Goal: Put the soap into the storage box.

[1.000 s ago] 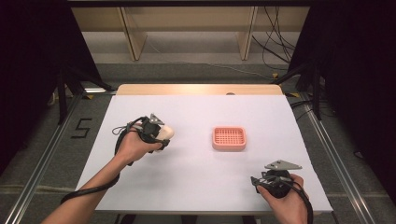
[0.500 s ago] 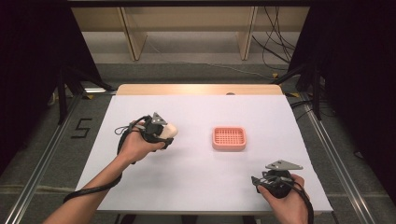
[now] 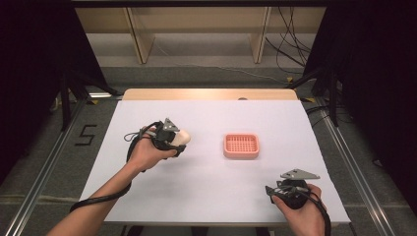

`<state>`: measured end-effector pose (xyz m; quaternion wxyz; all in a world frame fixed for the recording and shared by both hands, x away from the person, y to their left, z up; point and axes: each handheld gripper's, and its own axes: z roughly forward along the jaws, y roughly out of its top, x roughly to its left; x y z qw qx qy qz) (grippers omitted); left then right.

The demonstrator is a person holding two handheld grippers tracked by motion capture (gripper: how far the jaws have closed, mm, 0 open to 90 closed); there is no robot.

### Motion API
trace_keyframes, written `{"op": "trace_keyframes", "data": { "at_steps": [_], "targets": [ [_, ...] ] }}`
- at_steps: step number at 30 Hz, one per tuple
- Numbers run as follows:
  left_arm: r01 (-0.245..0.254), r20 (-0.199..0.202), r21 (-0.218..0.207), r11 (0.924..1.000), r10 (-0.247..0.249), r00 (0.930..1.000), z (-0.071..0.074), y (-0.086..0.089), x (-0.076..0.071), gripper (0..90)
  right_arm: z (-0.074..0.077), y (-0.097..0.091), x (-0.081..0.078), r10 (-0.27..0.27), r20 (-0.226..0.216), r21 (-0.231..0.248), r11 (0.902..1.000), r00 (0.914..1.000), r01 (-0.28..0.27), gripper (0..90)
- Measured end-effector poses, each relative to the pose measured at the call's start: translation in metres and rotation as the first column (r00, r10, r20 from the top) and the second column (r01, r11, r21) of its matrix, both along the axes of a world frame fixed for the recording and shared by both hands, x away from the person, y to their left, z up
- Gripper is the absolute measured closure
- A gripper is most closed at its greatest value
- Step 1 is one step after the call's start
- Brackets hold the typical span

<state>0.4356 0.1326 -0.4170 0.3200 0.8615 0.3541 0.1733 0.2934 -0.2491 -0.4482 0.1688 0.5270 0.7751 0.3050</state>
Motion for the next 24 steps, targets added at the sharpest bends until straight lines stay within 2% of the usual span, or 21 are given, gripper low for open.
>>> {"op": "trace_keyframes", "data": {
  "at_steps": [1,2,3,4,6,8,9,10,11,12,14,15,17,18,20,21,24],
  "targets": [
    [0.008,-0.004,-0.012,0.9999,-0.008,1.0000,0.000,-0.001,0.000,49.5,0.001,0.003,-0.002,-0.029,-0.042,0.024,0.9993,0.9987,0.030,53.4],
    [0.003,-0.002,-0.006,1.0000,-0.003,1.0000,0.000,-0.002,0.000,49.5,-0.001,-0.002,0.001,0.024,0.010,-0.001,0.9997,0.9997,-0.024,53.4],
    [0.004,0.006,-0.011,0.9999,-0.004,1.0000,0.000,-0.003,0.000,49.5,0.000,-0.001,0.001,0.018,0.014,0.002,0.9998,0.9997,-0.018,53.4],
    [0.017,0.005,0.010,0.9998,-0.017,0.9998,0.002,-0.002,0.001,49.5,0.001,-0.001,-0.002,-0.011,-0.021,0.000,0.9999,0.9997,0.011,53.4],
    [0.008,0.006,-0.010,0.9999,-0.008,0.9999,0.001,-0.005,0.001,49.5,0.001,-0.001,-0.002,-0.014,-0.021,0.004,0.9999,0.9997,0.014,53.4],
    [0.017,0.013,-0.001,0.9999,-0.016,0.9998,0.001,-0.006,0.001,49.5,0.001,-0.002,-0.001,-0.006,-0.004,-0.006,1.0000,1.0000,0.006,53.4],
    [0.023,0.018,-0.016,0.9996,-0.022,0.9996,0.001,-0.007,0.002,49.5,0.000,-0.004,-0.001,0.014,0.014,-0.018,0.9997,0.9998,-0.014,53.3],
    [0.023,0.018,-0.016,0.9996,-0.022,0.9996,0.001,-0.007,0.002,49.5,0.000,-0.004,-0.001,0.014,0.014,-0.018,0.9997,0.9998,-0.014,53.3],
    [0.031,0.020,-0.005,0.9995,-0.030,0.9993,0.002,-0.008,0.002,49.5,0.001,-0.002,-0.004,-0.018,-0.024,0.001,0.9998,0.9995,0.018,53.3],
    [0.031,0.020,-0.005,0.9995,-0.030,0.9993,0.002,-0.008,0.002,49.5,0.001,-0.002,-0.004,-0.021,-0.025,-0.001,0.9998,0.9995,0.021,53.4],
    [0.036,0.020,-0.012,0.9993,-0.036,0.9992,0.002,-0.010,0.002,49.5,0.001,-0.005,-0.004,-0.004,0.002,-0.013,0.9999,1.0000,0.004,53.3],
    [0.033,0.021,-0.003,0.9994,-0.033,0.9992,0.003,-0.010,0.002,49.5,0.000,-0.005,-0.003,0.002,0.008,-0.016,0.9999,1.0000,-0.002,53.3],
    [0.042,0.025,-0.007,0.9991,-0.042,0.9988,0.003,-0.011,0.003,49.5,0.000,-0.005,-0.004,-0.001,0.003,-0.010,0.9999,1.0000,0.001,53.4],
    [0.038,0.026,-0.008,0.9993,-0.037,0.9990,0.003,-0.012,0.003,49.5,0.002,-0.004,-0.006,-0.028,-0.024,-0.001,0.9996,0.9993,0.028,53.3],
    [0.032,0.026,-0.009,0.9994,-0.032,0.9992,0.002,-0.013,0.002,49.5,0.000,-0.007,-0.005,0.003,0.008,-0.014,0.9999,1.0000,-0.003,53.3],
    [0.048,0.028,-0.006,0.9988,-0.048,0.9985,0.003,-0.014,0.003,49.5,0.000,-0.007,-0.005,0.001,0.009,-0.012,0.9999,1.0000,-0.001,53.3],
    [0.045,0.025,-0.015,0.9989,-0.045,0.9987,0.003,-0.016,0.004,49.5,0.000,-0.007,-0.006,-0.009,0.002,-0.011,0.9999,1.0000,0.009,53.3]
  ]
}}
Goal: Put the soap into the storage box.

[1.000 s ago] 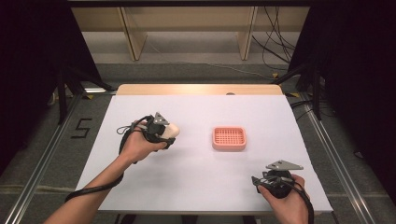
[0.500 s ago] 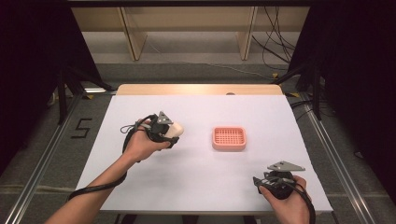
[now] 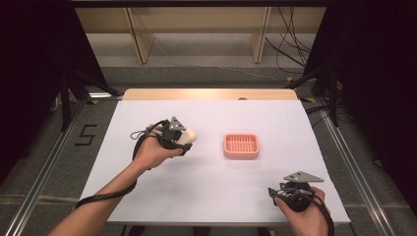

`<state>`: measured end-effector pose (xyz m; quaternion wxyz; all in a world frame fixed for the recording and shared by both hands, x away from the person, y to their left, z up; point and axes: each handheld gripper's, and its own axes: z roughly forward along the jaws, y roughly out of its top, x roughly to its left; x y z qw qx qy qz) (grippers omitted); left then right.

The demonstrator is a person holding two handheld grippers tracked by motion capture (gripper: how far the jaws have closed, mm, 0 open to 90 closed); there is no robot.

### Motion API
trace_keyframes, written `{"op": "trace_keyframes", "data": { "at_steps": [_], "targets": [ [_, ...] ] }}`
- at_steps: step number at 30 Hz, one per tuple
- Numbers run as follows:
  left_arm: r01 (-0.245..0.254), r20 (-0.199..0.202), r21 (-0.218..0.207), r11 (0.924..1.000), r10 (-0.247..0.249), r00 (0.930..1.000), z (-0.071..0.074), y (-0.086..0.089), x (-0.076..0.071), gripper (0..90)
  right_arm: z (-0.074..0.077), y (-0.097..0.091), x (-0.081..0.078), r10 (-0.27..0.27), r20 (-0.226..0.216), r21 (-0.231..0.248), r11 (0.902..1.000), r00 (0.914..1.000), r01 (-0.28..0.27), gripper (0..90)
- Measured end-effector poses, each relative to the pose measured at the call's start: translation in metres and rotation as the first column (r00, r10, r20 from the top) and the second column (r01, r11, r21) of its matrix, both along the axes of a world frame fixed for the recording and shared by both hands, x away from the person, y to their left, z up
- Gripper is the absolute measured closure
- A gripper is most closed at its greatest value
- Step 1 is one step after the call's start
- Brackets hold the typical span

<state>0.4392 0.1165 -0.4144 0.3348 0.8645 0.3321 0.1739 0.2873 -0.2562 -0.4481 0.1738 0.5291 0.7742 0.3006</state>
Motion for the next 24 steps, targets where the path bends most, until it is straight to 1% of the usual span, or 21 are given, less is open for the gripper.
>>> {"op": "trace_keyframes", "data": {
  "at_steps": [1,3,4,6,7,8,9,10,11,12,13,14,16,17,18,19,20,21,22,23,24],
  "targets": [
    [0.012,0.012,0.008,0.9999,-0.012,0.9999,0.001,0.000,0.001,49.5,0.000,0.001,-0.001,-0.014,-0.008,0.015,0.9998,0.9999,0.014,53.4],
    [0.009,0.009,0.001,1.0000,-0.009,0.9999,0.001,-0.002,0.000,49.5,0.000,0.000,0.000,-0.005,0.006,0.011,0.9999,1.0000,0.005,53.3],
    [0.009,0.009,0.001,1.0000,-0.009,0.9999,0.001,-0.002,0.000,49.5,0.000,0.000,0.000,-0.005,0.006,0.011,0.9999,1.0000,0.005,53.3],
    [0.011,0.011,0.006,0.9999,-0.011,0.9999,0.001,-0.004,0.000,49.5,0.000,0.000,-0.001,-0.014,0.001,0.014,0.9998,0.9999,0.014,53.3],
    [0.015,0.006,-0.002,0.9999,-0.015,0.9999,0.002,-0.005,0.001,49.5,0.000,0.001,-0.003,-0.030,-0.009,0.025,0.9992,0.9995,0.031,53.3],
    [0.025,0.019,0.006,0.9997,-0.025,0.9995,0.002,-0.005,0.001,49.5,0.000,-0.001,-0.001,-0.006,0.011,0.011,0.9999,0.9999,0.006,53.3],
    [0.025,0.018,0.005,0.9997,-0.025,0.9995,0.003,-0.006,0.001,49.5,-0.002,-0.001,-0.001,0.002,0.017,0.036,0.9993,0.9999,-0.002,53.3],
    [0.025,0.018,0.005,0.9997,-0.025,0.9995,0.003,-0.006,0.001,49.5,-0.002,-0.001,-0.001,0.002,0.017,0.036,0.9993,0.9999,-0.002,53.3],
    [0.019,0.014,0.001,0.9998,-0.019,0.9997,0.003,-0.007,0.001,49.5,-0.001,0.000,-0.002,-0.025,0.000,0.032,0.9992,0.9997,0.025,53.3],
    [0.020,0.014,-0.003,0.9998,-0.020,0.9997,0.002,-0.008,0.001,49.5,-0.001,0.000,-0.002,-0.021,0.006,0.025,0.9995,0.9998,0.021,53.3],
    [0.024,0.022,0.007,0.9997,-0.024,0.9995,0.003,-0.009,0.001,49.5,-0.001,-0.001,-0.002,-0.019,0.011,0.022,0.9996,0.9998,0.019,53.3],
    [0.030,0.018,0.004,0.9995,-0.030,0.9994,0.003,-0.009,0.002,49.5,-0.001,-0.001,-0.003,-0.018,0.010,0.021,0.9996,0.9998,0.018,53.4],
    [0.023,0.019,-0.001,0.9997,-0.023,0.9995,0.003,-0.011,0.001,49.5,-0.001,-0.001,-0.003,-0.018,0.012,0.020,0.9996,0.9998,0.018,53.4],
    [0.041,0.044,0.017,0.9990,-0.042,0.9981,0.005,-0.011,0.003,49.5,0.000,-0.001,-0.003,-0.022,0.010,0.021,0.9995,0.9997,0.022,53.3],
    [0.039,0.045,0.014,0.9991,-0.040,0.9982,0.005,-0.011,0.003,49.5,0.000,0.000,-0.004,-0.037,0.001,0.035,0.9987,0.9993,0.037,53.3],
    [0.038,0.041,0.009,0.9992,-0.039,0.9984,0.005,-0.012,0.003,49.5,0.000,-0.002,-0.004,-0.021,0.013,0.003,0.9998,0.9997,0.021,53.3],
    [0.038,0.041,0.009,0.9992,-0.039,0.9984,0.005,-0.012,0.003,49.5,0.000,-0.002,-0.004,-0.021,0.013,0.003,0.9998,0.9997,0.021,53.3],
    [0.035,0.038,0.005,0.9994,-0.035,0.9987,0.005,-0.014,0.003,49.5,0.000,0.000,-0.005,-0.040,-0.011,0.030,0.9987,0.9991,0.040,53.3],
    [0.035,0.038,0.005,0.9994,-0.035,0.9987,0.005,-0.014,0.003,49.5,0.000,0.001,-0.005,-0.042,-0.011,0.032,0.9986,0.9991,0.042,53.3],
    [0.041,0.044,0.008,0.9991,-0.042,0.9982,0.005,-0.014,0.003,49.5,0.000,-0.001,-0.004,-0.027,-0.002,0.019,0.9994,0.9996,0.027,53.4],
    [0.041,0.044,0.008,0.9991,-0.042,0.9982,0.005,-0.014,0.003,49.5,0.000,-0.001,-0.004,-0.027,-0.002,0.019,0.9994,0.9996,0.027,53.4]
  ]
}}
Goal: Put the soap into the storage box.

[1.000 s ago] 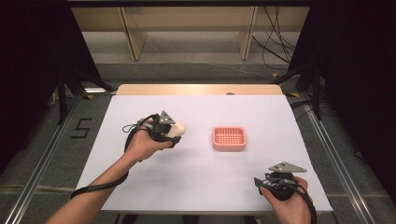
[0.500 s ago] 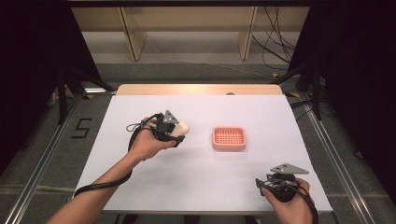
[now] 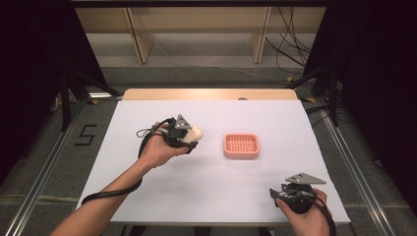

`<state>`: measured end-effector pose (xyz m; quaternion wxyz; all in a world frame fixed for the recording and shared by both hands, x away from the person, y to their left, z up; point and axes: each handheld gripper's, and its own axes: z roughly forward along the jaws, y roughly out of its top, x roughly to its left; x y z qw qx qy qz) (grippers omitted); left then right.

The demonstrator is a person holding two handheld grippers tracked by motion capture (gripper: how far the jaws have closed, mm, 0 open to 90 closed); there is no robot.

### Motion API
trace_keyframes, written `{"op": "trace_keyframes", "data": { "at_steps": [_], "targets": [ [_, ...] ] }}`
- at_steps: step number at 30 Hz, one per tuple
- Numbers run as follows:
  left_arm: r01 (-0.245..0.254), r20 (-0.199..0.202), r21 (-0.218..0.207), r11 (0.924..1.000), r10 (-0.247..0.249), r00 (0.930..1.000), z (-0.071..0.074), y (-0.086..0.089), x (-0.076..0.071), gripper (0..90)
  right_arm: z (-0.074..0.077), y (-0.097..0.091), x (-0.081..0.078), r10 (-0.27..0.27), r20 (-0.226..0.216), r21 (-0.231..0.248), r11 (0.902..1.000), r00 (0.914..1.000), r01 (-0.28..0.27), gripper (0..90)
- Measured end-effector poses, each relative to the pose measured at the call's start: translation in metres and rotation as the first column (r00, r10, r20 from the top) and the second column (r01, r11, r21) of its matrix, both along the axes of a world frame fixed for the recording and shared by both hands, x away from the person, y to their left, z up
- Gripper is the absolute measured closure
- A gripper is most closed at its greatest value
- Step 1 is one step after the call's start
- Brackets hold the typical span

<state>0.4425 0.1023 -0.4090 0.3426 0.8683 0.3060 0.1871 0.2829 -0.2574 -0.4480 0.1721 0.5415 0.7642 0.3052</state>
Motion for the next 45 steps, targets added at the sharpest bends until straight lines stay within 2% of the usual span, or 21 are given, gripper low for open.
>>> {"op": "trace_keyframes", "data": {
  "at_steps": [1,3,4,9,10,11,13,14,15,20,25,27,36,38,40,41,45],
  "targets": [
    [0.007,0.008,0.006,1.0000,-0.007,0.9999,0.000,0.000,0.001,49.5,0.000,0.000,0.000,0.005,0.016,-0.007,1.0000,0.9999,-0.004,53.3],
    [-0.001,0.007,-0.001,1.0000,0.001,1.0000,0.000,-0.001,0.000,49.5,0.001,0.001,-0.001,-0.015,0.001,0.004,0.9999,0.9999,0.015,53.4],
    [0.001,0.010,0.002,1.0000,-0.001,1.0000,0.000,-0.001,0.001,49.5,0.001,0.000,0.000,-0.001,0.007,-0.004,1.0000,1.0000,0.001,53.3],
    [0.007,0.011,-0.001,1.0000,-0.007,0.9999,0.000,-0.003,0.002,49.5,0.001,0.001,-0.001,-0.013,0.006,0.000,0.9999,0.9999,0.013,53.4],
    [0.009,0.019,0.002,1.0000,-0.009,0.9998,0.001,-0.004,0.002,49.5,0.001,-0.001,0.000,0.005,0.022,-0.018,0.9998,0.9997,-0.004,53.4],
    [0.007,0.020,-0.001,1.0000,-0.007,0.9998,0.001,-0.005,0.002,49.5,0.001,0.002,-0.002,-0.019,-0.004,0.009,0.9998,0.9998,0.019,53.3],
    [0.008,0.005,-0.008,0.9999,-0.008,1.0000,0.000,-0.006,0.002,49.5,0.001,0.002,-0.002,-0.024,-0.008,0.013,0.9996,0.9997,0.024,53.3],
    [0.013,0.023,0.001,0.9999,-0.013,0.9996,0.001,-0.007,0.002,49.5,0.001,-0.001,0.000,-0.002,0.010,-0.004,1.0000,0.9999,0.002,53.3],
    [0.016,0.013,-0.009,0.9998,-0.016,0.9998,0.000,-0.008,0.002,49.5,0.001,-0.001,0.000,-0.001,0.010,-0.002,1.0000,1.0000,0.001,53.3],
    [0.032,0.022,-0.005,0.9995,-0.031,0.9993,0.002,-0.012,0.002,49.4,0.000,0.000,0.000,-0.009,0.015,0.008,0.9999,0.9998,0.009,53.3],
    [0.027,0.023,-0.015,0.9995,-0.027,0.9994,0.002,-0.017,0.002,49.5,-0.001,-0.002,0.001,0.011,0.028,0.007,0.9999,0.9995,-0.011,53.3],
    [0.036,0.029,-0.009,0.9993,-0.036,0.9989,0.003,-0.017,0.003,49.5,0.000,0.000,0.000,-0.002,0.020,0.016,0.9999,0.9998,0.002,53.3],
    [0.041,0.033,-0.022,0.9989,-0.041,0.9986,0.002,-0.023,0.004,49.5,0.000,-0.001,0.000,-0.003,0.022,0.010,0.9999,0.9998,0.003,53.3],
    [0.044,0.038,-0.025,0.9987,-0.043,0.9983,0.002,-0.024,0.004,49.5,0.000,-0.003,0.000,0.017,0.030,-0.010,0.9998,0.9994,-0.017,53.4],
    [0.049,0.041,-0.026,0.9985,-0.048,0.9980,0.002,-0.026,0.004,49.5,0.000,-0.001,0.000,0.002,0.018,0.006,1.0000,0.9998,-0.003,53.3],
    [0.045,0.040,-0.033,0.9984,-0.044,0.9983,0.002,-0.027,0.004,49.5,-0.001,-0.003,0.001,0.027,0.026,-0.003,0.9996,0.9993,-0.027,53.2],
    [0.048,0.041,-0.041,0.9980,-0.046,0.9981,0.002,-0.029,0.005,49.5,0.001,-0.003,0.000,0.020,0.021,-0.017,0.9997,0.9996,-0.020,53.2]
  ]
}}
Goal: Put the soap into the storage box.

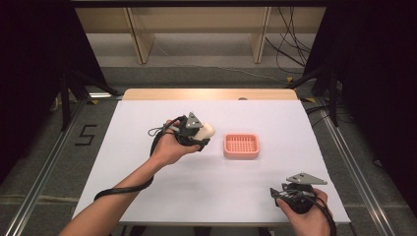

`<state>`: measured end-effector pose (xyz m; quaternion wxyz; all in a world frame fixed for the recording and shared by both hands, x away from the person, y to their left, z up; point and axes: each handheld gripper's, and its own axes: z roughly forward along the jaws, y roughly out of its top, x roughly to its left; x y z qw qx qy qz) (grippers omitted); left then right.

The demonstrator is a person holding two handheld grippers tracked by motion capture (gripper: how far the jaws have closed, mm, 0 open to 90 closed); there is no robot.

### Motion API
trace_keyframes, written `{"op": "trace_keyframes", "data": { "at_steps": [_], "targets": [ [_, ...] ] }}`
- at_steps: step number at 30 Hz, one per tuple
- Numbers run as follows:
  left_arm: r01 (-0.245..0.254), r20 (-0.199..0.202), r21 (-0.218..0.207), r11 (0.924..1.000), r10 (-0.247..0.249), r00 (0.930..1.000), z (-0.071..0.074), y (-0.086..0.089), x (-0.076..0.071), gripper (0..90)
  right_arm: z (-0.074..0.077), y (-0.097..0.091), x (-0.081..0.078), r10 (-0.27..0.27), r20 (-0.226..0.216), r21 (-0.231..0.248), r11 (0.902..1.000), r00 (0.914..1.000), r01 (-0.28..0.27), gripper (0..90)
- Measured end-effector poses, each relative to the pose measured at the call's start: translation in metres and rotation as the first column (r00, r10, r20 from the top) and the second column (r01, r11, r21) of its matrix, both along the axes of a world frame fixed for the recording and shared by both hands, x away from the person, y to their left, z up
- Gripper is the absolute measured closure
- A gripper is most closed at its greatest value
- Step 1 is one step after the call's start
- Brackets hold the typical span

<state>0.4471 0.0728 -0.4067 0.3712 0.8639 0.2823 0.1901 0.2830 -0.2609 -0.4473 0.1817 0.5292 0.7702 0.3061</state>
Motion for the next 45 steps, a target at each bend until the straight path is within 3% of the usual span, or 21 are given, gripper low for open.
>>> {"op": "trace_keyframes", "data": {
  "at_steps": [13,37,40,41,45],
  "targets": [
    [0.016,0.027,-0.018,0.9997,-0.016,0.9995,-0.001,-0.006,0.002,49.5,0.000,0.000,0.000,0.000,0.001,0.001,1.0000,1.0000,0.000,53.2],
    [0.043,0.040,-0.036,0.9984,-0.041,0.9984,-0.002,-0.019,0.002,49.5,0.001,0.000,0.000,-0.003,0.014,0.000,1.0000,0.9999,0.003,52.8],
    [0.050,0.043,-0.039,0.9980,-0.048,0.9979,-0.002,-0.022,0.002,49.5,0.000,0.000,0.000,-0.001,0.021,0.005,1.0000,0.9998,0.001,52.7],
    [0.049,0.042,-0.040,0.9980,-0.047,0.9980,-0.002,-0.022,0.002,49.5,0.000,0.003,-0.001,-0.026,0.007,0.030,0.9992,0.9996,0.026,52.6],
    [0.044,0.035,-0.050,0.9978,-0.042,0.9985,-0.002,-0.024,0.002,49.5,0.000,0.003,-0.001,-0.023,0.006,0.030,0.9993,0.9997,0.023,52.3]
  ]
}}
